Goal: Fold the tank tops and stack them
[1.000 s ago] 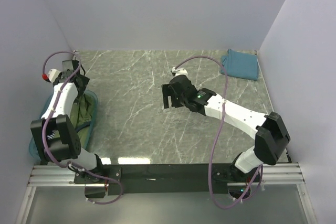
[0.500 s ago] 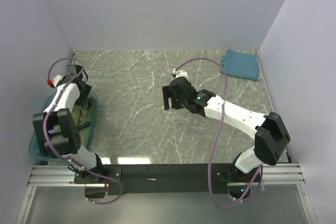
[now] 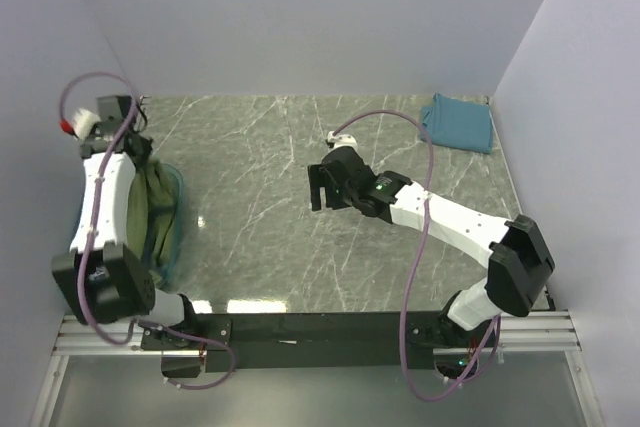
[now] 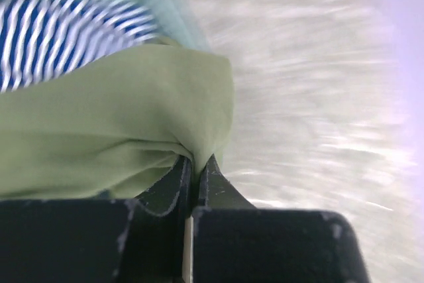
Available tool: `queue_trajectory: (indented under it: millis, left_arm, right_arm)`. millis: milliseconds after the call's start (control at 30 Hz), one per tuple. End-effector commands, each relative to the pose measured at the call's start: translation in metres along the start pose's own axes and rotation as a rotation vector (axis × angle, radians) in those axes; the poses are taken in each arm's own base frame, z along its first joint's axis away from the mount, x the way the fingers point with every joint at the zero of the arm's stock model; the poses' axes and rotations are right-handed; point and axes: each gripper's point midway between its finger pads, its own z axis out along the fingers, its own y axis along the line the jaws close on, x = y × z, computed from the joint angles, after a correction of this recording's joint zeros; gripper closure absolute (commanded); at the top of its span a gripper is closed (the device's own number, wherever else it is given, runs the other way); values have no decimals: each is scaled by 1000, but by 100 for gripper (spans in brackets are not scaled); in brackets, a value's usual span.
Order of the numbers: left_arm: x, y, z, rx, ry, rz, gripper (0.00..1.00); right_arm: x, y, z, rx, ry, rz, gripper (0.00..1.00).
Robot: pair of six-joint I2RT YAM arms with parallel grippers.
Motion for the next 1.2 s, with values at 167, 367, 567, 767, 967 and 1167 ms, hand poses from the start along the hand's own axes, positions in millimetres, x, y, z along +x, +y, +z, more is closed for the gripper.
queue_trajectory:
  millis: [167, 367, 567, 767, 967, 1167]
  left_arm:
    - [-81, -108, -244, 748, -210, 30, 99]
    - [-10, -137, -361, 1104, -71, 150, 99]
    - [56, -159, -376, 1211, 64, 287, 100]
    - [116, -196, -255, 982, 135, 388, 38]
    - [168, -162, -187, 874, 265, 409, 26]
    - [266, -68, -194, 917, 433, 484, 46]
  right_arm:
    - [-74, 18, -75, -102, -235, 55, 14]
    - [-107, -9, -129, -33, -408, 125, 14]
    - [-119, -30, -165, -10, -530, 194, 12]
    - [-87, -37, -124, 61, -420, 178, 11]
    - [0, -65, -72, 149, -245, 206, 11]
    - [85, -101, -43, 228, -142, 304, 13]
